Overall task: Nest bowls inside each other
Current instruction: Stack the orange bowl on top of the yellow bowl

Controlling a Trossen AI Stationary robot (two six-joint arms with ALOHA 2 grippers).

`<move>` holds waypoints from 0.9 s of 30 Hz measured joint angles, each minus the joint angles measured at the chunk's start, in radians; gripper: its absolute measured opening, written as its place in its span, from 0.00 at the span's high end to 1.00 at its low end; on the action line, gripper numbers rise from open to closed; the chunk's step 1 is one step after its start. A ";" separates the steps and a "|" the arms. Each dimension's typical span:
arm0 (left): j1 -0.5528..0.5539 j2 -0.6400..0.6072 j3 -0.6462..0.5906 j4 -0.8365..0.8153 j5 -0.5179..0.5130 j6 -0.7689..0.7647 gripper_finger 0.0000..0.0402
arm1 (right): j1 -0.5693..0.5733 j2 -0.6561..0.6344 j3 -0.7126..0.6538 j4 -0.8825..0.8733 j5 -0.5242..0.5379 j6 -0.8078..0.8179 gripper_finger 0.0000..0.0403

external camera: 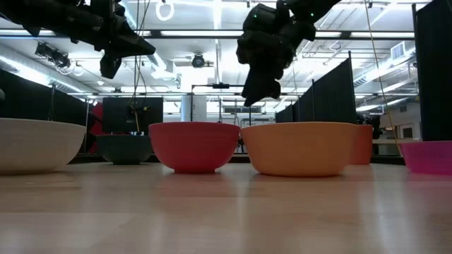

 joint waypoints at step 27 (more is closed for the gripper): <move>0.000 0.000 0.000 0.001 0.042 0.000 0.99 | 0.078 0.179 0.001 0.143 -0.096 0.127 0.47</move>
